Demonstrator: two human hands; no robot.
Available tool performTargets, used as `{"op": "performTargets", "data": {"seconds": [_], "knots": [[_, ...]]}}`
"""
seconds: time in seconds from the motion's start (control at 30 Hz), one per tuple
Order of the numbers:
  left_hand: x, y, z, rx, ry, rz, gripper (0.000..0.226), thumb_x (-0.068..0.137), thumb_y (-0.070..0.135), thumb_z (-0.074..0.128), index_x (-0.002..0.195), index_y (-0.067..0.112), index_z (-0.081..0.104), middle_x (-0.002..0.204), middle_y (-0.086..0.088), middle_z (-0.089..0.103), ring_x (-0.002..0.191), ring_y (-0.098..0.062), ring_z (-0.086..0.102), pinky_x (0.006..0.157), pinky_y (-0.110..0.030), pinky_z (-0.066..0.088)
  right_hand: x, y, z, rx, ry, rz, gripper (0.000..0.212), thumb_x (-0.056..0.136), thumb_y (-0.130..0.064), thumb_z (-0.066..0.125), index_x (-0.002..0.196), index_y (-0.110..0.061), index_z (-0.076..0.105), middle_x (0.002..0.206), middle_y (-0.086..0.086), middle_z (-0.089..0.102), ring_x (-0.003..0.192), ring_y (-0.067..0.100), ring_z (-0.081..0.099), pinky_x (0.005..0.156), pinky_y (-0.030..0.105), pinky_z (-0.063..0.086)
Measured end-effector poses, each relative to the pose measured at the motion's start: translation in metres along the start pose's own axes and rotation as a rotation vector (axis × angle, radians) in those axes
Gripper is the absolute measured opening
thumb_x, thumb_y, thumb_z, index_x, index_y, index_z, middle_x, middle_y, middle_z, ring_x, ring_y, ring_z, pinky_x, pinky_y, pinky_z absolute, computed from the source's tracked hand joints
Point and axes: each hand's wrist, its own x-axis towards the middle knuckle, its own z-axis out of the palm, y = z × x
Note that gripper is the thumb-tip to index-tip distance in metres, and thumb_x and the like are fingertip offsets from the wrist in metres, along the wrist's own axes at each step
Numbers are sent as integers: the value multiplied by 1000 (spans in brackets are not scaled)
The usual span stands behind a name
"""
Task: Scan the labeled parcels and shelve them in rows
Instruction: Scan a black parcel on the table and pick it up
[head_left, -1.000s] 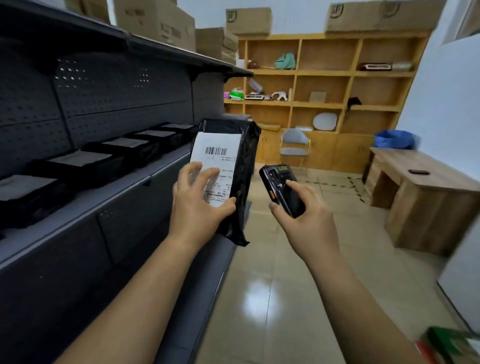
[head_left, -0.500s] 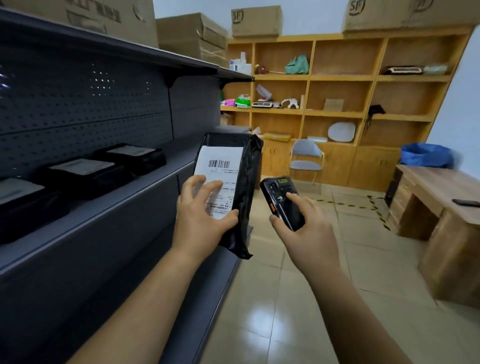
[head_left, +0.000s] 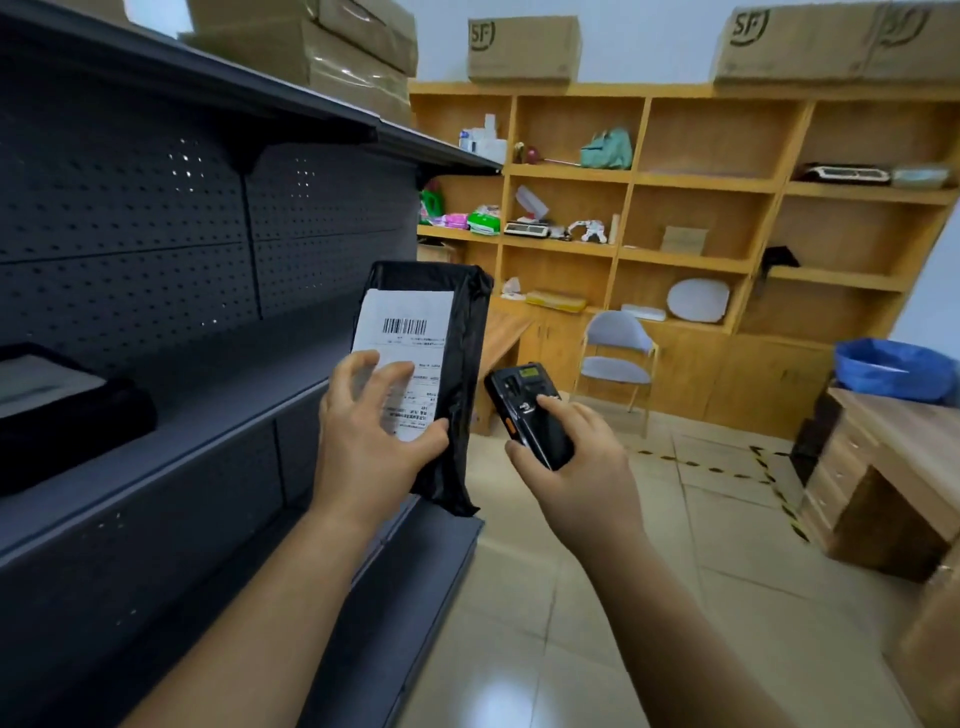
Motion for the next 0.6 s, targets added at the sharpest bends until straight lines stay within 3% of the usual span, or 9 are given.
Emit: {"op": "performTargets", "data": {"seconds": [0.1,0.27,0.37,0.5,0.6], "knots": [[40,-31,18,106,72,-8,62,59,56,65,115,29,65,134,13,37,124,-19,46,104,-33,40,56,27,43,72,-37,-77,54,81,-47,72,131,-34,58,126,-12,57,113,8,54,92,30,49],[74,-81,29,283,275,-109,56,63,48,73,116,32,64,134,15,36,125,-18,45,103,-45,45,141,51,124,240,-182,-232,55,79,-49,72,130,-32,59,128,-10,56,119,12,54,97,32,49],[91,-92,25,396,370,-182,53,68,37,82,117,35,62,132,20,35,124,-17,43,101,-43,47,191,47,168,313,-285,-329,54,79,-51,70,129,-33,58,125,-11,56,116,14,55,92,32,49],[117,-99,8,539,490,-304,49,73,34,82,115,39,59,128,25,31,124,-14,41,96,-28,42,236,25,227,392,-394,-429,54,80,-48,72,129,-32,59,124,-11,55,115,15,54,85,34,51],[131,-109,-5,640,531,-403,49,72,40,80,117,38,59,128,23,33,123,-16,41,99,-35,46,252,9,267,459,-470,-454,55,79,-50,72,130,-35,58,129,-11,54,119,15,53,89,39,51]]}}
